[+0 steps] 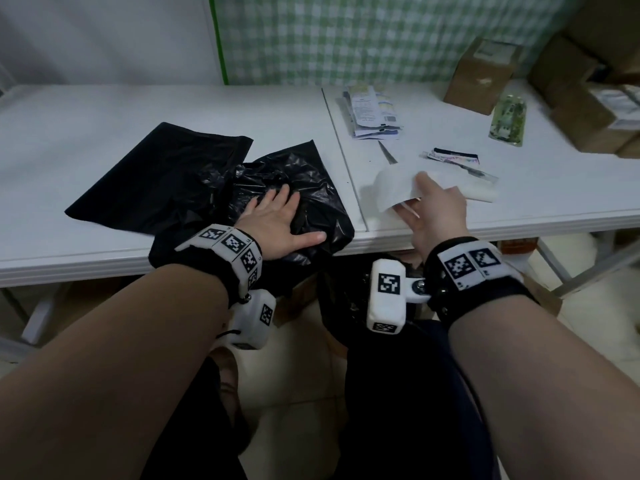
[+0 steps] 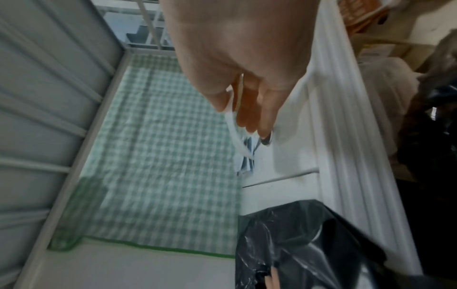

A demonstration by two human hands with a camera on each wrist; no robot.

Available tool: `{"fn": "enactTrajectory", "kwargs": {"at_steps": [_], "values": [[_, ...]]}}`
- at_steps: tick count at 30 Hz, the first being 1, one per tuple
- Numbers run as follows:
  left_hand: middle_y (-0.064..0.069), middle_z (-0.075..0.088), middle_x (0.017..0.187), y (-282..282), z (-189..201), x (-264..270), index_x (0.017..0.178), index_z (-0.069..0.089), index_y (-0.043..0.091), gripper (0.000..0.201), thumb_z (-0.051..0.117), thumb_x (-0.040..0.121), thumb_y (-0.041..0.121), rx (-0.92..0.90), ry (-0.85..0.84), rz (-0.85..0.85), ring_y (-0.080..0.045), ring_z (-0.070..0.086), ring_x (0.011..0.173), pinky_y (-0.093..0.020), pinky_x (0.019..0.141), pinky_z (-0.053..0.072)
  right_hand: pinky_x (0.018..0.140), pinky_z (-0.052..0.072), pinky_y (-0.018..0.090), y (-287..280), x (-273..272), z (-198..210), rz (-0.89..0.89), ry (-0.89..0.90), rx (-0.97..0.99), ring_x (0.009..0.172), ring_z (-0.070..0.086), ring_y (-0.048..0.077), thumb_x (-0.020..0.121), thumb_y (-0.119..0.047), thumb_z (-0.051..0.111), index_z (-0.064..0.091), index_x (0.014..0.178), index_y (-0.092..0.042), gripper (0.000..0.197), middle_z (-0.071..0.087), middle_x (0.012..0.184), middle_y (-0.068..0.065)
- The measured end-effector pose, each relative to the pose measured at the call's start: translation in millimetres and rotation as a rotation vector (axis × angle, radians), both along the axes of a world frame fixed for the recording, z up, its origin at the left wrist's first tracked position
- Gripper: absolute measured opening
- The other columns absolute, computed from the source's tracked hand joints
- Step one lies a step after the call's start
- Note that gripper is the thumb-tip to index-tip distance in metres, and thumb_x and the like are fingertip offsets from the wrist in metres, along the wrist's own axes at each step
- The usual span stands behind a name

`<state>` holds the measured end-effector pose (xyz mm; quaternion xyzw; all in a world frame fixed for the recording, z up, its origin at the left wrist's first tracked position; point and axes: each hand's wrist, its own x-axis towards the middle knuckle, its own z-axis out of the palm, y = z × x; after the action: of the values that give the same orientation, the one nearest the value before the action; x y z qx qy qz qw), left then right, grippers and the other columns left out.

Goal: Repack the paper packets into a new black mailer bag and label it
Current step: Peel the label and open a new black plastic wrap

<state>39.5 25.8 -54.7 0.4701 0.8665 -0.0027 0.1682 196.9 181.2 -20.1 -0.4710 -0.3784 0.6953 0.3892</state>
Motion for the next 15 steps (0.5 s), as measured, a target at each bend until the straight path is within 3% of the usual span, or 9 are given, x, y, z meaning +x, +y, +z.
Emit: {"fn": "enactTrajectory", "kwargs": {"at_steps": [3,5,7,9,11,13,15], "values": [[-0.001,-0.014,0.159,0,1,0,0.150,-0.006,0.021,0.101,0.029,0.076,0.080,-0.014,-0.006,0.005,-0.021,-0.009,0.147,-0.042,0.118,-0.002,0.079,0.056,0.039,0,2,3,-0.075,-0.178,0.228,0.073,0.057,0.024,0.082,-0.017,0.063,0.046,0.067,-0.016,0.022,0.057,0.078,0.003],[-0.001,-0.014,0.159,0,2,1,0.150,-0.005,0.021,0.101,0.030,0.076,0.079,-0.012,-0.003,0.005,-0.021,-0.009,0.147,-0.042,0.118,-0.002,0.077,0.051,0.033,6,6,7,-0.110,-0.347,0.439,0.077,0.055,0.021,0.082,-0.017,0.060,0.050,0.066,-0.018,0.019,0.057,0.072,-0.004],[-0.001,-0.014,0.159,-1,2,1,0.150,-0.005,0.021,0.101,0.031,0.077,0.079,-0.006,-0.004,0.008,-0.021,-0.009,0.147,-0.042,0.118,-0.002,0.070,0.042,0.027,13,12,13,-0.118,-0.502,0.642,0.075,0.050,0.021,0.083,-0.016,0.054,0.050,0.066,-0.012,0.017,0.054,0.069,-0.001],[-0.001,-0.014,0.159,-1,1,1,0.150,-0.005,0.021,0.101,0.031,0.076,0.079,-0.004,-0.004,0.011,-0.021,-0.009,0.147,-0.042,0.118,-0.002,0.064,0.036,0.029,21,17,18,-0.119,-0.619,0.804,0.073,0.046,0.022,0.083,-0.013,0.049,0.055,0.073,-0.003,0.016,0.053,0.072,0.007],[-0.001,-0.014,0.159,0,1,1,0.150,-0.006,0.021,0.102,0.031,0.076,0.080,-0.003,-0.002,0.009,-0.021,-0.009,0.147,-0.042,0.118,-0.002,0.065,0.037,0.032,27,20,20,-0.105,-0.696,0.899,0.075,0.048,0.025,0.083,-0.010,0.047,0.060,0.078,-0.007,0.014,0.054,0.073,0.007],[-0.001,-0.014,0.159,-1,1,1,0.150,-0.006,0.021,0.101,0.031,0.076,0.079,-0.001,-0.001,0.007,-0.021,-0.009,0.147,-0.042,0.118,-0.002,0.065,0.037,0.031,32,21,19,-0.088,-0.764,0.969,0.086,0.054,0.031,0.083,-0.008,0.045,0.067,0.087,-0.012,0.022,0.059,0.076,0.009],[-0.001,-0.014,0.159,-1,1,2,0.150,-0.006,0.021,0.101,0.031,0.076,0.079,0.000,-0.004,0.010,-0.021,-0.009,0.147,-0.042,0.118,-0.002,0.066,0.035,0.029,34,22,17,-0.054,-0.879,1.007,0.101,0.055,0.033,0.085,-0.008,0.044,0.070,0.100,-0.014,0.030,0.065,0.089,0.014]]}}
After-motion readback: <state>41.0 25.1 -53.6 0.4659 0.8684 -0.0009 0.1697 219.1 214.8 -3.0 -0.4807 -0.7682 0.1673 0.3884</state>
